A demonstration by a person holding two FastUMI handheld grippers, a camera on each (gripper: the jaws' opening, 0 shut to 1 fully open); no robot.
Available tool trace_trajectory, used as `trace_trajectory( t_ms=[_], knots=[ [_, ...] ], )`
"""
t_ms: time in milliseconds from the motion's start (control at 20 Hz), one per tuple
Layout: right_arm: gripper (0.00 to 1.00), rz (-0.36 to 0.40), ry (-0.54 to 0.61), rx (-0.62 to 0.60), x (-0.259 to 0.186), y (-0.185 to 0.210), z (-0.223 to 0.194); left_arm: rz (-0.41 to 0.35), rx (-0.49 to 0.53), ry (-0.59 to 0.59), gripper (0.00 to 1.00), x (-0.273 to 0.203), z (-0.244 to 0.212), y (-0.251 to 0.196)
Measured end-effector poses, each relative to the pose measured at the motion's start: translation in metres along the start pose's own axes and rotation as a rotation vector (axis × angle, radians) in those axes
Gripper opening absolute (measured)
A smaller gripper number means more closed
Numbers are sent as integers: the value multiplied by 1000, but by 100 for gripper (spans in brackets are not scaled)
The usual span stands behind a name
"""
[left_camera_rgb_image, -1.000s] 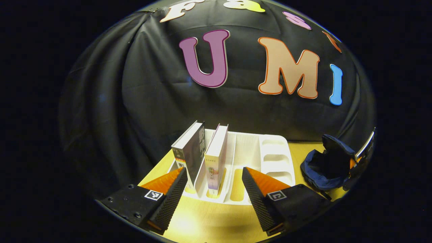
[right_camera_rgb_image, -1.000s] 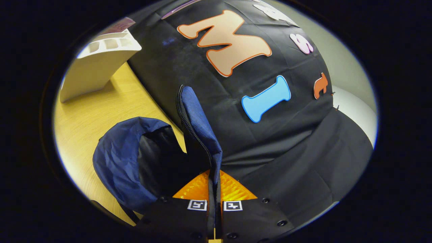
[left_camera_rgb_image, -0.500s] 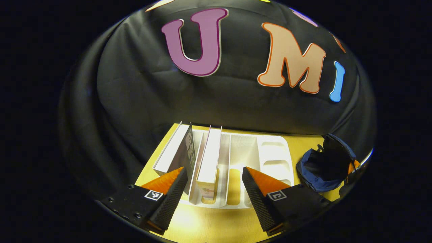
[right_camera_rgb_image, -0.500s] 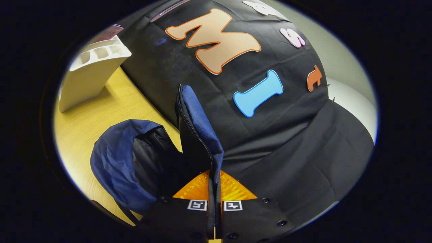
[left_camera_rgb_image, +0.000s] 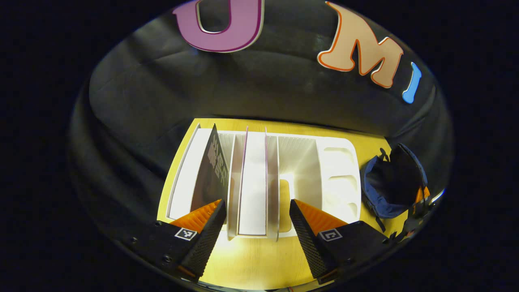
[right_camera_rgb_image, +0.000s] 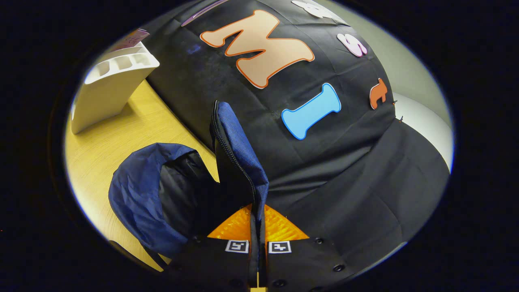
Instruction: Open the schoolbag, grab two books from the bookshelf and put them into the schoolbag.
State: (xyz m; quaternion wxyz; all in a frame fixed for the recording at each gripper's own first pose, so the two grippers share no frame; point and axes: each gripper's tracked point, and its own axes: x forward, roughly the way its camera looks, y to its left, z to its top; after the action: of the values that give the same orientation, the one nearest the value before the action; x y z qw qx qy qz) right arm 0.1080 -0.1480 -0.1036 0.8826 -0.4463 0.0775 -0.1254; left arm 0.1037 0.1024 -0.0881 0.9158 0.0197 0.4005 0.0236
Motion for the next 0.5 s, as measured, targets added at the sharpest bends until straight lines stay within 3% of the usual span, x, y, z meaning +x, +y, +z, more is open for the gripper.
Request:
trace_trajectory(
  t_ms=[150, 500],
  knots=[
    [4, 0, 2, 7, 0, -2, 0, -30, 66, 92, 90, 10, -1, -6],
    [2, 4, 4, 14, -6, -5, -3, -19, 147, 261, 65, 37, 0, 1]
  ],
)
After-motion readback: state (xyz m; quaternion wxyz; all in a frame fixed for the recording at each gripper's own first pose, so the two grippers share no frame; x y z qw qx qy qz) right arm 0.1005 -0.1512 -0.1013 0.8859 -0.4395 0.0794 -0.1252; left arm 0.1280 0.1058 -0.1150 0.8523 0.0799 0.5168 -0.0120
